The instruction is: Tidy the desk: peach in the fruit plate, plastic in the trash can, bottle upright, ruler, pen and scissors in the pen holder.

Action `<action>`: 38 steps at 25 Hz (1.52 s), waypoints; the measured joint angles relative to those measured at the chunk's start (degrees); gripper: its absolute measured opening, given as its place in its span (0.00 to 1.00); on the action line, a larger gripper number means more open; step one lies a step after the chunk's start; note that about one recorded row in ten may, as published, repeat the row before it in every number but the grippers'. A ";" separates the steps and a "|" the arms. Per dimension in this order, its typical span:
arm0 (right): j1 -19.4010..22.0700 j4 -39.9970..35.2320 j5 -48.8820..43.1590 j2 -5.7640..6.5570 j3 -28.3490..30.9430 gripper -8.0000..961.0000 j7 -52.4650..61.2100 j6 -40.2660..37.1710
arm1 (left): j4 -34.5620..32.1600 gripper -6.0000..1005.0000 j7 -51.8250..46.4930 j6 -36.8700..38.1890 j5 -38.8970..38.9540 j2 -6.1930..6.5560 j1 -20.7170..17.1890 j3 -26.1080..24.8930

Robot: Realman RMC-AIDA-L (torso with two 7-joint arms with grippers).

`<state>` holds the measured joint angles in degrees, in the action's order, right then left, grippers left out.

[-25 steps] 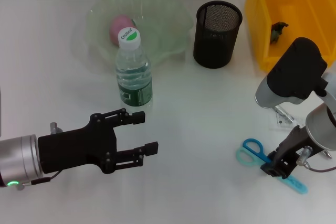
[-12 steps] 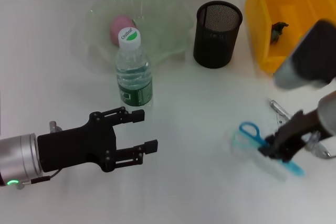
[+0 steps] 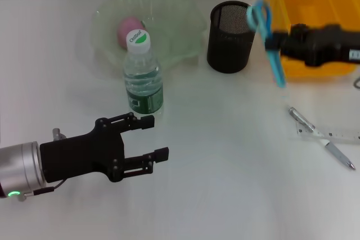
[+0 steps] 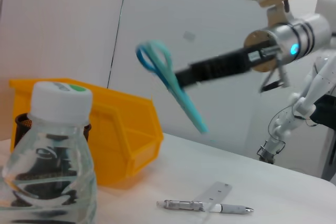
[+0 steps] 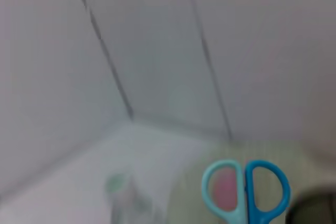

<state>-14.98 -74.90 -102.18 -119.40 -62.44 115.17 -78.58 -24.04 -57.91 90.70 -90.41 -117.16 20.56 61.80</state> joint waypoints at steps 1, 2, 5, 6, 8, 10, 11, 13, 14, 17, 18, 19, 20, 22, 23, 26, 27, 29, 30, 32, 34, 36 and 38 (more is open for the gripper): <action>-0.27 4.28 5.36 -0.04 0.66 0.23 -5.59 2.05 | 0.07 0.75 0.00 -0.12 0.03 0.00 0.02 -0.05; -0.82 9.14 10.50 -0.05 0.91 0.23 -11.27 3.97 | 0.13 0.75 0.00 -0.26 0.07 -0.03 0.05 -0.08; -4.46 24.97 25.73 0.17 1.56 0.23 -28.65 7.14 | 0.17 0.75 0.05 -0.55 0.12 -0.27 0.09 -0.10; -6.64 32.38 31.44 0.24 2.33 0.23 -35.71 7.11 | 0.17 0.75 0.10 -0.58 0.12 -0.36 0.10 -0.11; -10.79 43.45 38.63 0.29 4.26 0.23 -45.94 5.96 | 0.17 0.75 0.23 -0.59 0.13 -0.56 0.24 -0.13; -14.60 51.98 43.82 0.20 5.88 0.23 -54.40 4.68 | 0.17 0.75 0.39 -0.62 0.13 -0.72 0.40 -0.16; -16.41 55.46 45.90 0.06 6.25 0.23 -57.97 4.44 | 0.17 0.75 0.39 -0.62 0.13 -0.72 0.40 -0.16; -19.36 59.97 48.71 -0.14 6.38 0.23 -62.27 4.53 | 0.16 0.75 0.49 -0.69 0.14 -0.83 0.73 -0.19; -20.73 61.66 49.55 -0.22 6.39 0.23 -64.03 4.84 | 0.15 0.75 0.49 -0.70 0.14 -0.83 0.80 -0.20; -23.44 65.24 51.00 -0.37 6.55 0.23 -67.40 6.82 | 0.13 0.75 0.51 -0.73 0.15 -0.85 0.89 -0.31; -24.05 65.77 51.41 -0.41 6.56 0.23 -68.24 7.98 | 0.13 0.75 0.52 -0.75 0.15 -0.85 0.90 -0.36; -24.56 66.22 51.79 -0.44 6.51 0.23 -68.82 9.15 | 0.13 0.75 0.55 -0.77 0.15 -0.86 0.90 -0.42; -25.01 66.61 52.00 -0.46 6.39 0.23 -69.34 10.13 | 0.13 0.75 0.57 -0.79 0.15 -0.87 0.90 -0.47; -25.92 67.46 52.02 -0.47 6.03 0.24 -70.32 11.65 | 0.13 0.75 0.59 -0.80 0.15 -0.88 0.92 -0.53; -26.40 68.16 52.06 -0.48 5.84 0.25 -71.16 12.23 | 0.13 0.75 0.59 -0.80 0.15 -0.88 0.96 -0.55; -26.64 68.67 52.15 -0.48 5.83 0.28 -71.59 12.30 | 0.13 0.75 0.61 -0.80 0.15 -0.90 1.11 -0.55; -26.69 68.82 52.17 -0.48 5.83 0.28 -71.62 12.32 | 0.13 0.75 0.61 -0.80 0.15 -0.92 1.14 -0.55; -26.71 68.98 52.21 -0.48 5.83 0.33 -71.62 12.36 | 0.13 0.75 0.61 -0.80 0.15 -0.95 1.15 -0.55; -26.65 69.04 52.22 -0.48 5.83 0.37 -71.62 12.36 | 0.13 0.75 0.61 -0.80 0.15 -0.95 1.15 -0.55; -26.49 69.41 52.24 -0.48 5.90 0.45 -71.62 12.26 | 0.13 0.75 0.61 -0.80 0.10 -0.96 1.16 -0.55; -26.28 69.78 52.27 -0.48 6.02 0.51 -71.61 11.97 | 0.13 0.75 0.61 -0.80 0.10 -0.96 1.16 -0.55; -25.98 69.84 52.29 -0.48 6.13 0.55 -71.27 11.46 | 0.13 0.75 0.57 -0.79 0.02 -0.99 1.16 -0.54; -25.02 69.35 52.25 -0.41 6.06 0.59 -70.14 9.84 | 0.13 0.75 0.57 -0.79 0.02 -0.99 1.16 -0.54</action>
<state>-40.00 -5.55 -49.93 -119.81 -56.37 45.04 -68.74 -23.90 -57.34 89.91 -90.38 -118.14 21.72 61.26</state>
